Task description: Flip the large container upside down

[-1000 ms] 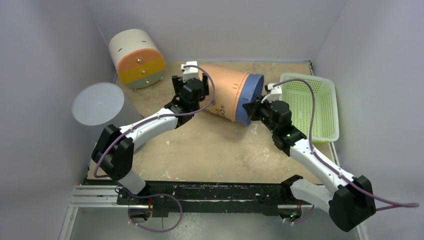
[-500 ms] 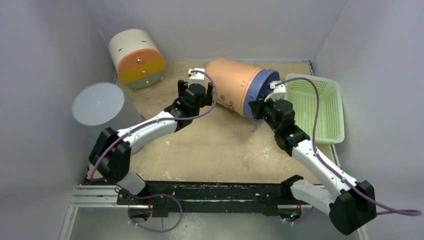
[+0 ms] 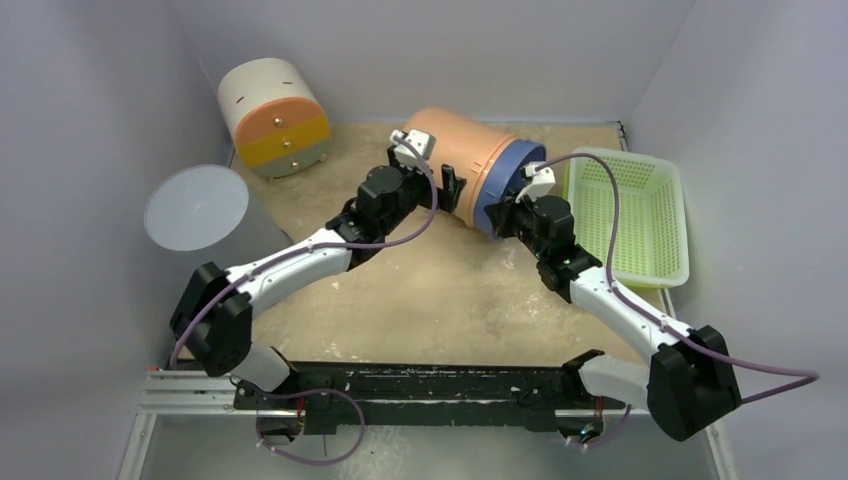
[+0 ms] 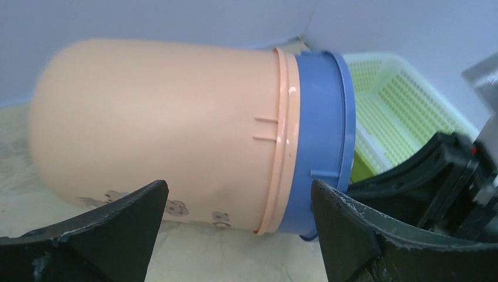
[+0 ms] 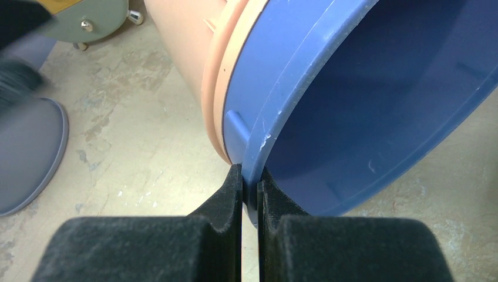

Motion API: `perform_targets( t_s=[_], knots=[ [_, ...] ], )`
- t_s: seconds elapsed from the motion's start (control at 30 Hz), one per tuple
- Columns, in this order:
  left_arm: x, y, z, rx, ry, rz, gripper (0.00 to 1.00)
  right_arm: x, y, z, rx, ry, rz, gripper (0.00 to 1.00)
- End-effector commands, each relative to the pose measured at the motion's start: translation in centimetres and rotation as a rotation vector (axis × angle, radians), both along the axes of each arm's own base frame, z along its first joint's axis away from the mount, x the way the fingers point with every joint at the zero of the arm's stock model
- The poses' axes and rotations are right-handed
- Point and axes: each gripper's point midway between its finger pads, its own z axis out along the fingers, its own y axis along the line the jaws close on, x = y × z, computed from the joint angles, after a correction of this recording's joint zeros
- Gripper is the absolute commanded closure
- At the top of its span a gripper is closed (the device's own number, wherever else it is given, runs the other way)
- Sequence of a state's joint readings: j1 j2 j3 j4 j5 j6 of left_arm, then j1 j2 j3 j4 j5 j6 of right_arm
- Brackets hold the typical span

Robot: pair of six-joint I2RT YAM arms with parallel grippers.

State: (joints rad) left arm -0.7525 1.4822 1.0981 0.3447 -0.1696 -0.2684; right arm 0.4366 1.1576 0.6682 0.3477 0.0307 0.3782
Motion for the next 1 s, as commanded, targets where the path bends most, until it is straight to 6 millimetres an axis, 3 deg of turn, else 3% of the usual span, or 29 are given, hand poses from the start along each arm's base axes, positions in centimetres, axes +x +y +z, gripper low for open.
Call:
perform_targets(
  t_s=[0.0, 0.2, 0.43, 0.83, 0.97],
  knots=[
    [-0.5, -3.4, 1.5, -0.044, -0.060, -0.168, 0.12, 0.3, 0.8, 1.8, 0.020, -0.054, 0.040, 1.00],
    [0.3, -4.9, 0.0, -0.016, -0.056, -0.204, 0.12, 0.4, 1.5, 1.3, 0.027, -0.039, 0.068, 1.00],
    [1.3, -5.2, -0.6, -0.027, -0.061, -0.166, 0.12, 0.3, 2.2, 1.3, 0.040, -0.033, 0.093, 1.00],
    [3.1, -6.4, -4.8, 0.166, -0.083, 0.059, 0.12, -1.4, 3.9, 1.7, 0.061, -0.023, 0.154, 1.00],
    [3.7, -5.4, -5.8, 0.194, -0.071, 0.154, 0.12, -2.5, 4.1, 2.1, 0.072, -0.020, 0.164, 1.00]
  ],
)
